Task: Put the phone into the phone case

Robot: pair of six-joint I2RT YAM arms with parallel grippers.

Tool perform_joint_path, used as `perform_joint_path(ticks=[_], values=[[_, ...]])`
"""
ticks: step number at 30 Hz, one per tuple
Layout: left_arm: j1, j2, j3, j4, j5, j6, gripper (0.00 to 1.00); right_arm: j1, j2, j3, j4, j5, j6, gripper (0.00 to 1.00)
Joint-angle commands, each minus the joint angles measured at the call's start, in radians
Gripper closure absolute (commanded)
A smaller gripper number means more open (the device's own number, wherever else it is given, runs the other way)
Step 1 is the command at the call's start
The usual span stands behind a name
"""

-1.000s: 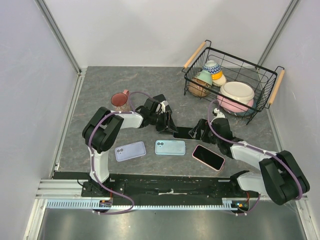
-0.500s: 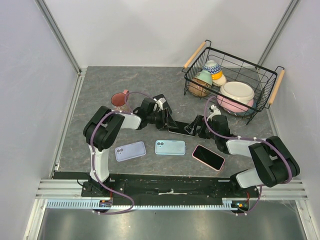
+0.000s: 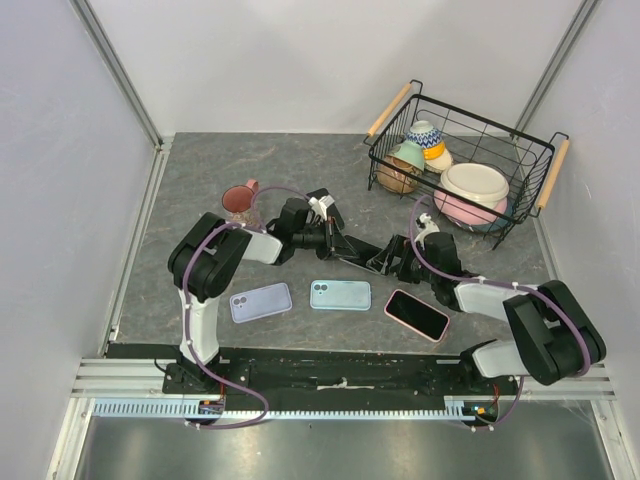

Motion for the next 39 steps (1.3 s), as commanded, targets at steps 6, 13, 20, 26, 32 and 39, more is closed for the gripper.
perform_joint_path(ticks=[6, 13, 20, 26, 32, 39], values=[[-0.006, -0.139, 0.089, -0.312, -0.145, 0.199, 0.98, 0.011, -0.111, 0.003, -0.214, 0.010, -0.038, 0.04], [-0.005, -0.352, 0.100, -0.581, -0.384, 0.346, 0.98, 0.011, -0.216, 0.035, -0.313, 0.044, -0.076, 0.03], [0.028, -0.581, -0.008, -0.592, -0.366, 0.339, 0.98, 0.013, -0.299, 0.050, -0.326, -0.020, -0.067, 0.03], [0.061, -0.823, -0.118, -0.548, -0.287, 0.334, 0.98, 0.019, -0.371, 0.070, -0.309, -0.086, -0.049, 0.03], [0.146, -0.980, -0.261, -0.311, -0.023, 0.290, 0.98, 0.024, -0.458, 0.046, -0.166, -0.218, 0.051, 0.03], [0.192, -1.011, -0.348, -0.056, 0.207, 0.165, 0.98, 0.031, -0.527, -0.008, 0.117, -0.364, 0.190, 0.05]])
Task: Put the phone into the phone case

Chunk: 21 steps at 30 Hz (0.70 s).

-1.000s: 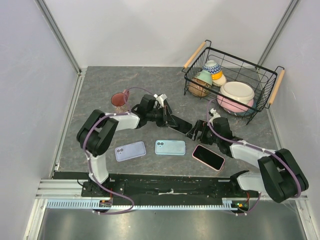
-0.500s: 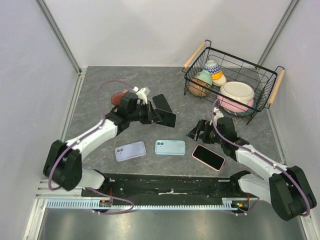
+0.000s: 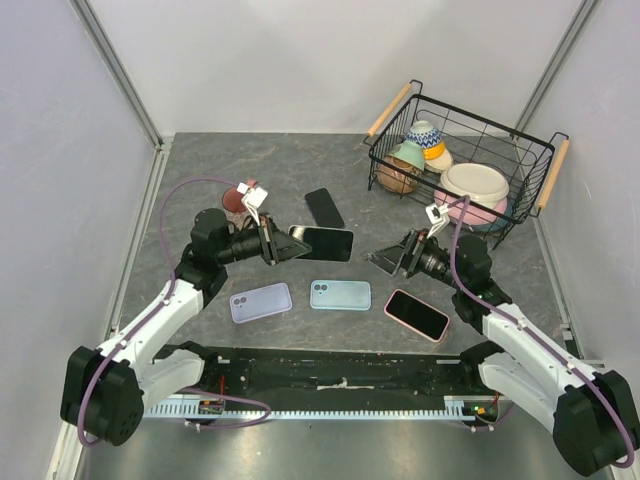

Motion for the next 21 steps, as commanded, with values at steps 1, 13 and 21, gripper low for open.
perform_joint_path(ticks=[1, 13, 21], values=[[0.009, -0.014, -0.020, 0.272, 0.221, -0.097, 0.98, 0.012, -0.033, -0.028, 0.253, -0.136, 0.110, 0.05], [0.010, 0.018, -0.043, 0.464, 0.351, -0.216, 0.98, 0.118, -0.005, -0.043, 0.453, -0.182, 0.176, 0.26], [0.010, 0.021, -0.051, 0.478, 0.359, -0.238, 0.98, 0.197, 0.049, -0.032, 0.536, -0.182, 0.187, 0.41]])
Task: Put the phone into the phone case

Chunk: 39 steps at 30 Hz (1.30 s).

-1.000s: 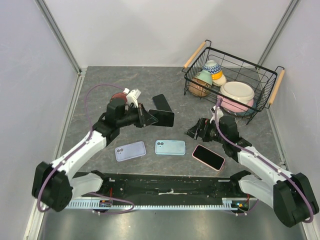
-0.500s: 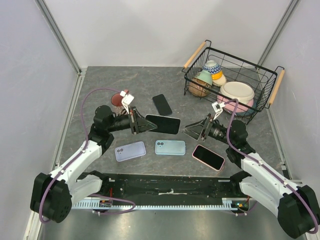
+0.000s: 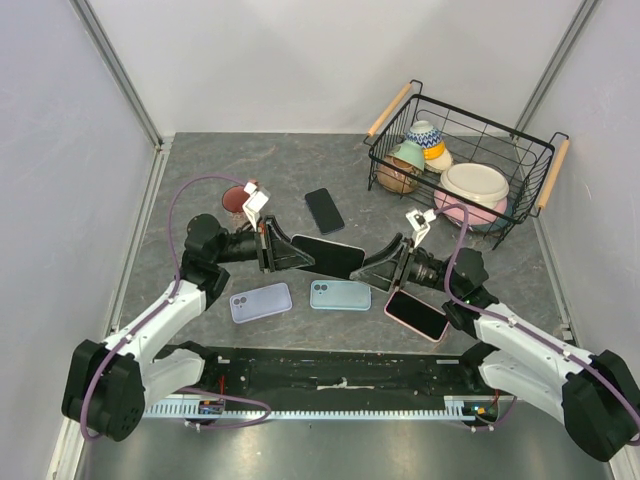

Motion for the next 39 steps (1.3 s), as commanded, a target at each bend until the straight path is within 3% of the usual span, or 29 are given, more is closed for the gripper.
perform_joint_path(ticks=[1, 4, 6, 9, 17, 20, 21, 24, 30, 39], values=[[0.004, -0.001, 0.008, 0.085, 0.036, -0.047, 0.98, 0.045, 0.031, 0.012, 0.103, -0.009, 0.008, 0.43], [0.003, 0.001, 0.001, 0.086, 0.033, -0.049, 0.98, 0.063, 0.057, 0.013, 0.136, -0.012, 0.014, 0.53], [0.004, 0.005, -0.007, 0.088, 0.034, -0.046, 0.98, 0.065, 0.062, 0.010, 0.156, -0.009, 0.023, 0.81], [0.003, 0.010, -0.010, 0.088, 0.043, -0.041, 0.98, 0.066, 0.050, 0.015, 0.143, 0.001, 0.009, 1.00], [0.003, 0.018, -0.008, 0.051, 0.052, -0.004, 0.97, 0.065, 0.057, 0.035, 0.106, -0.001, -0.012, 1.00], [0.003, 0.021, 0.004, -0.016, 0.030, 0.026, 0.69, 0.065, 0.062, 0.041, 0.103, -0.002, -0.012, 1.00], [0.003, 0.019, 0.015, -0.038, 0.022, 0.037, 0.52, 0.065, 0.063, 0.041, 0.100, -0.001, -0.017, 1.00], [0.003, 0.004, 0.027, -0.091, -0.009, 0.063, 0.36, 0.065, 0.071, 0.042, 0.072, 0.004, -0.037, 1.00], [0.003, -0.122, 0.058, -0.367, -0.251, 0.209, 0.29, 0.065, 0.091, 0.068, -0.061, 0.033, -0.104, 1.00], [0.003, -0.245, 0.110, -0.783, -0.723, 0.361, 0.30, 0.063, 0.128, 0.153, -0.363, 0.132, -0.271, 1.00]])
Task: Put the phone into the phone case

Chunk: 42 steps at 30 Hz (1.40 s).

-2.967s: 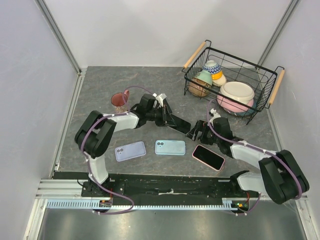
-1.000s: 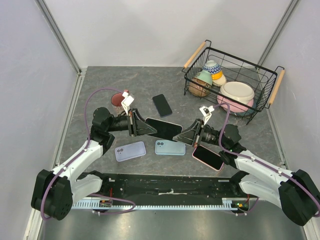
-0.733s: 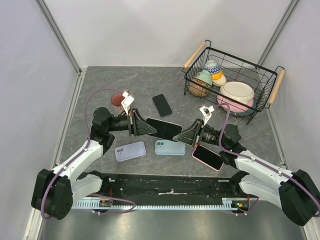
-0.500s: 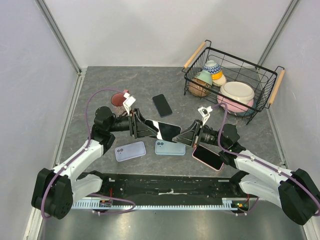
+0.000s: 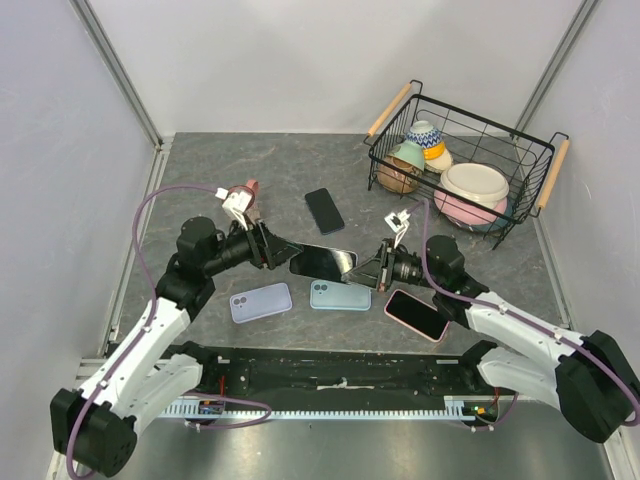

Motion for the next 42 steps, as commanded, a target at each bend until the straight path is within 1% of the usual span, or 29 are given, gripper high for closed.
perform_joint_path(ticks=[1, 2, 3, 6, 8, 12, 16, 18, 19, 21, 22, 24, 25, 27, 28, 31, 32, 34, 38, 42], values=[[0.001, -0.060, 0.048, -0.231, -0.301, 0.113, 0.30, 0.000, 0.027, 0.092, -0.166, 0.091, -0.120, 1.00], [0.001, -0.062, 0.050, -0.252, -0.351, 0.116, 0.30, 0.000, 0.032, 0.095, -0.185, 0.114, -0.126, 1.00], [0.001, -0.060, 0.051, -0.268, -0.367, 0.119, 0.31, -0.004, 0.035, 0.101, -0.205, 0.125, -0.138, 1.00], [0.001, -0.039, 0.061, -0.315, -0.389, 0.124, 0.31, -0.015, 0.038, 0.113, -0.286, 0.172, -0.169, 1.00], [0.001, -0.019, 0.059, -0.335, -0.393, 0.123, 0.33, -0.053, 0.034, 0.106, -0.311, 0.159, -0.177, 1.00], [-0.001, 0.005, 0.041, -0.340, -0.384, 0.113, 0.35, -0.154, 0.003, 0.083, -0.316, 0.073, -0.181, 1.00], [-0.011, 0.045, 0.025, -0.322, -0.378, 0.100, 0.36, -0.242, -0.034, 0.086, -0.357, -0.020, -0.204, 1.00], [-0.031, 0.080, 0.019, -0.302, -0.369, 0.093, 0.36, -0.299, -0.042, 0.086, -0.369, -0.059, -0.212, 1.00], [-0.045, 0.094, 0.019, -0.296, -0.369, 0.089, 0.36, -0.337, -0.042, 0.084, -0.371, -0.103, -0.213, 1.00], [-0.065, 0.127, 0.019, -0.276, -0.372, 0.087, 0.37, -0.377, -0.045, 0.080, -0.369, -0.154, -0.215, 1.00], [-0.091, 0.160, 0.024, -0.268, -0.381, 0.083, 0.37, -0.410, -0.051, 0.078, -0.369, -0.172, -0.213, 1.00], [-0.125, 0.188, 0.027, -0.251, -0.399, 0.077, 0.38, -0.438, -0.052, 0.078, -0.371, -0.231, -0.206, 1.00], [-0.166, 0.218, 0.030, -0.242, -0.425, 0.066, 0.38, -0.458, -0.052, 0.080, -0.371, -0.244, -0.203, 1.00], [-0.212, 0.254, 0.033, -0.214, -0.451, 0.052, 0.38, -0.464, -0.054, 0.080, -0.369, -0.266, -0.195, 1.00], [-0.264, 0.271, 0.041, -0.204, -0.476, 0.041, 0.38, -0.464, -0.054, 0.081, -0.369, -0.271, -0.192, 1.00], [-0.348, 0.352, 0.071, -0.194, -0.523, 0.029, 0.38, -0.466, -0.051, 0.083, -0.359, -0.280, -0.177, 1.00], [-0.364, 0.386, 0.079, -0.196, -0.536, 0.029, 0.38, -0.466, -0.051, 0.084, -0.359, -0.283, -0.177, 1.00], [-0.398, 0.406, 0.094, -0.194, -0.571, 0.026, 0.38, -0.466, -0.048, 0.087, -0.357, -0.289, -0.174, 1.00], [-0.406, 0.400, 0.093, -0.196, -0.613, 0.015, 0.36, -0.466, -0.037, 0.090, -0.359, -0.318, -0.175, 1.00], [-0.406, 0.361, 0.088, -0.217, -0.671, 0.026, 0.32, -0.466, -0.029, 0.084, -0.371, -0.327, -0.169, 1.00]])
